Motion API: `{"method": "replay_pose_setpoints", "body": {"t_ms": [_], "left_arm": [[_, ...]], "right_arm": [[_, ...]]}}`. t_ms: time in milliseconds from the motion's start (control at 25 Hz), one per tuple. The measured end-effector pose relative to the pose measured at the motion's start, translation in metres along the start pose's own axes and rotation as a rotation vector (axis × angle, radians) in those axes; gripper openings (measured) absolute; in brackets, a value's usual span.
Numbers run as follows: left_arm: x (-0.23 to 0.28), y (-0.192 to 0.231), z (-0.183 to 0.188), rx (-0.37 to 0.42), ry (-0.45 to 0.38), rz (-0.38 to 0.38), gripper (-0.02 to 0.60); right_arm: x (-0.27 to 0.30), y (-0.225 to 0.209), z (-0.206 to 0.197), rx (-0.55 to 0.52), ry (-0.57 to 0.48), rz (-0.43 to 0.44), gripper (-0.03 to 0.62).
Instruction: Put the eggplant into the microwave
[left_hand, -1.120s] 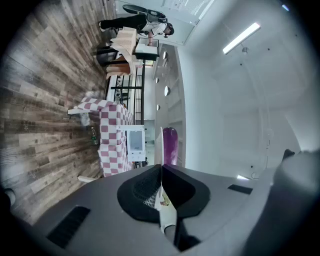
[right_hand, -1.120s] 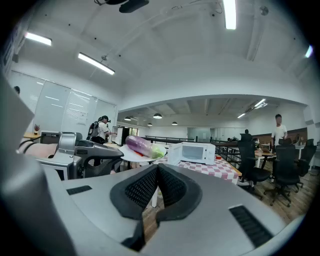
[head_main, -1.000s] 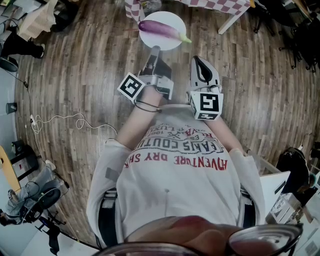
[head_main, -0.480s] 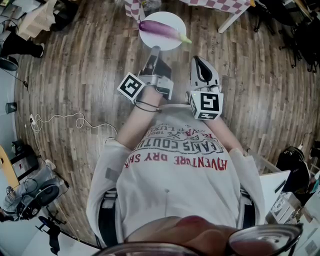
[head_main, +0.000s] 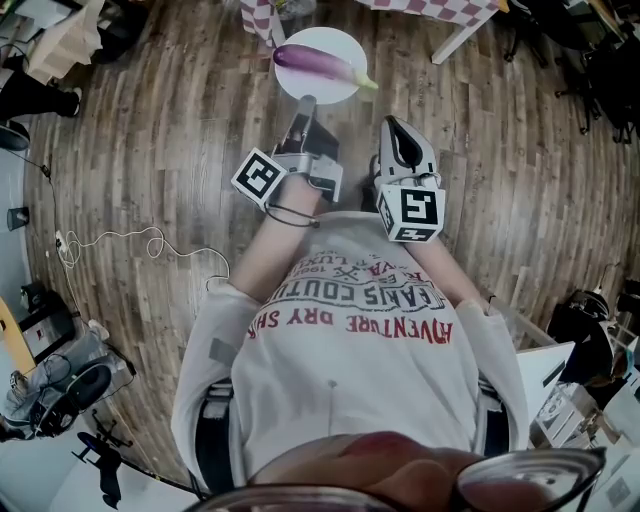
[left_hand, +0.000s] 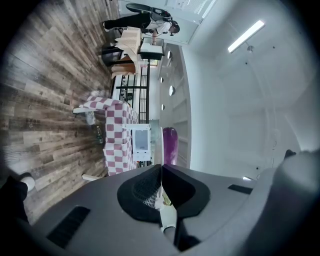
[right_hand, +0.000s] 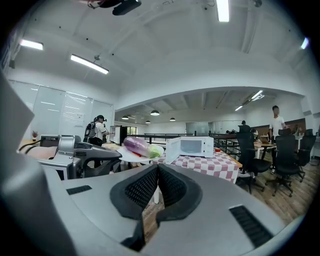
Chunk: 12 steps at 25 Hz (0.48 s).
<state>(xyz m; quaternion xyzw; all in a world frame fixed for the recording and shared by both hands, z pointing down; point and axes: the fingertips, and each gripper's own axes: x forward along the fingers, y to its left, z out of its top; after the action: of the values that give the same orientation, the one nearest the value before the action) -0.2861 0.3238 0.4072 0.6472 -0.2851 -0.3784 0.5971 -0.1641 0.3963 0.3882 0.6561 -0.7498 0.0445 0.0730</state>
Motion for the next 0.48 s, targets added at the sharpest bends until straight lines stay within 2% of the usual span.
{"method": "replay_pose_setpoints", "body": {"t_ms": [240, 480], "left_arm": [[0.042, 0.012, -0.007, 0.013, -0.024, 0.012, 0.031], [0.110, 0.014, -0.014, 0.024, -0.070, 0.001, 0.031]], "right_arm": [[0.037, -0.038, 0.000, 0.007, -0.002, 0.036, 0.026], [0.086, -0.096, 0.016, -0.003, -0.021, 0.077, 0.026]]}}
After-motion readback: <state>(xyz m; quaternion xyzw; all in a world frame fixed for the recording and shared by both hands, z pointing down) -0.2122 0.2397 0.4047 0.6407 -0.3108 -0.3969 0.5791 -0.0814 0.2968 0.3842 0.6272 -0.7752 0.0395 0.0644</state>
